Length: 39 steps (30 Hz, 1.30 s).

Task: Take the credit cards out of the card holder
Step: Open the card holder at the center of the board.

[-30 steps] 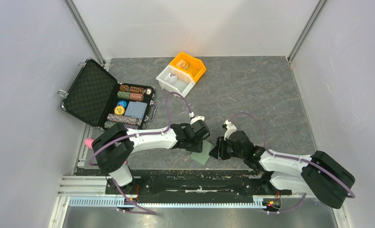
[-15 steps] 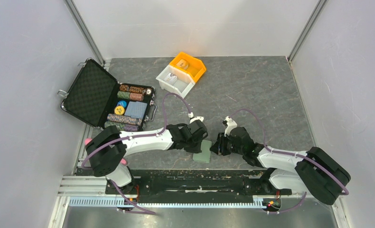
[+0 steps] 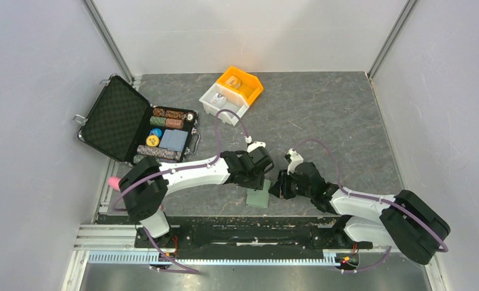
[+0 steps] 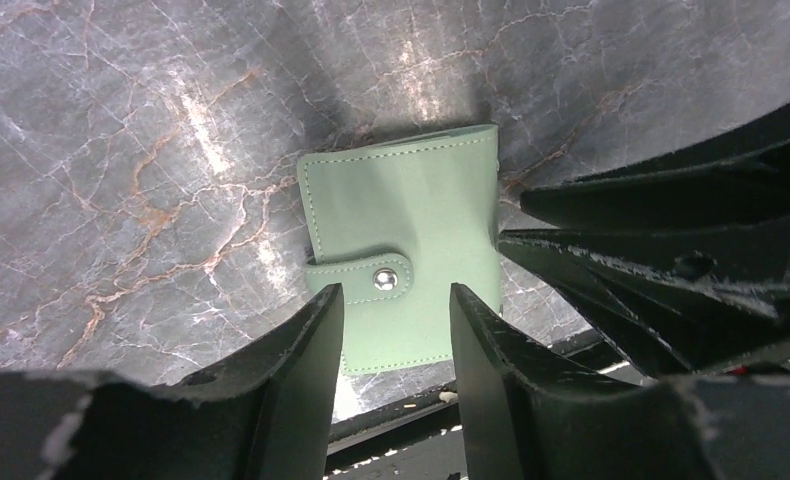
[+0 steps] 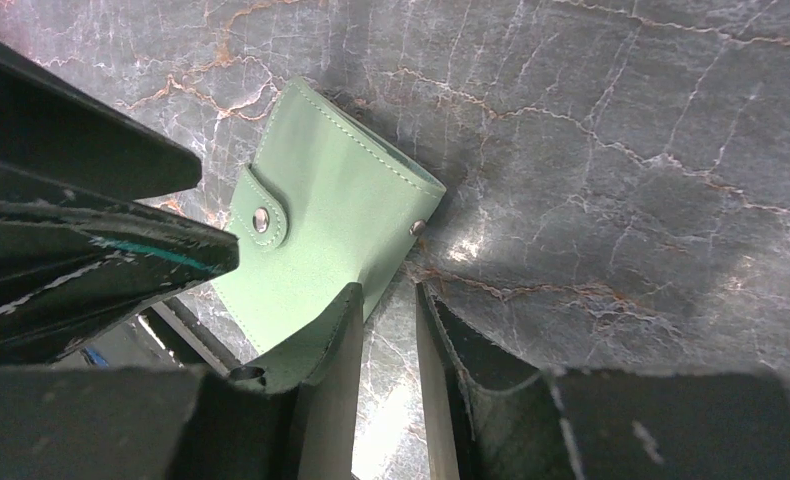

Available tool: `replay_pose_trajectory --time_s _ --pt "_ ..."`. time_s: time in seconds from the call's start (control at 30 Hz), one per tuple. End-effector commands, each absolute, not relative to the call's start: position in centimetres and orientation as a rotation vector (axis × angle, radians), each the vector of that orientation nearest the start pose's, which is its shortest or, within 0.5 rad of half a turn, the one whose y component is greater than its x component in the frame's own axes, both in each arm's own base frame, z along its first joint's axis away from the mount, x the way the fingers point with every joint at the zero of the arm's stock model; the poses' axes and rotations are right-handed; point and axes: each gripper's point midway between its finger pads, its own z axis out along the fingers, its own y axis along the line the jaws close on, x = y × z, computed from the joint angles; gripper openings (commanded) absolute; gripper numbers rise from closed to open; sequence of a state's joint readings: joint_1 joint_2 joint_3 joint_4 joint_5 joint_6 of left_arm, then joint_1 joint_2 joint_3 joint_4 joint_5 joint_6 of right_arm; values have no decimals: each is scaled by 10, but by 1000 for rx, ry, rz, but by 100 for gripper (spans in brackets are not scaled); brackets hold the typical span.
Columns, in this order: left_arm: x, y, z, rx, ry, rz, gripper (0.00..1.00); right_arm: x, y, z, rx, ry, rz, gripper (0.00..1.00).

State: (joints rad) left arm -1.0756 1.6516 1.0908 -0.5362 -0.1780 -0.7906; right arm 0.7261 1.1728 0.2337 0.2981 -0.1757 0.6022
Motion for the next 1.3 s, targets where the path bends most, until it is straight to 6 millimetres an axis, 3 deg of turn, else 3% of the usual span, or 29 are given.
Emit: replay_pose_trajectory --time_s 0.0,0.4,0.6,0.9,1.27 --pt "183 -320 58 397 2671 -251 50 179 229 28 -239 2320 908 29" --pt "176 -327 36 450 2738 -169 48 176 228 26 -230 2313 918 28" --pt "173 -324 30 452 2751 -139 33 178 229 29 -195 2305 935 36" --pt "175 -327 45 441 2721 -187 2 175 231 20 -150 2327 964 36" --pt "169 -338 62 382 2691 -369 2 168 231 7 -116 2377 988 28"
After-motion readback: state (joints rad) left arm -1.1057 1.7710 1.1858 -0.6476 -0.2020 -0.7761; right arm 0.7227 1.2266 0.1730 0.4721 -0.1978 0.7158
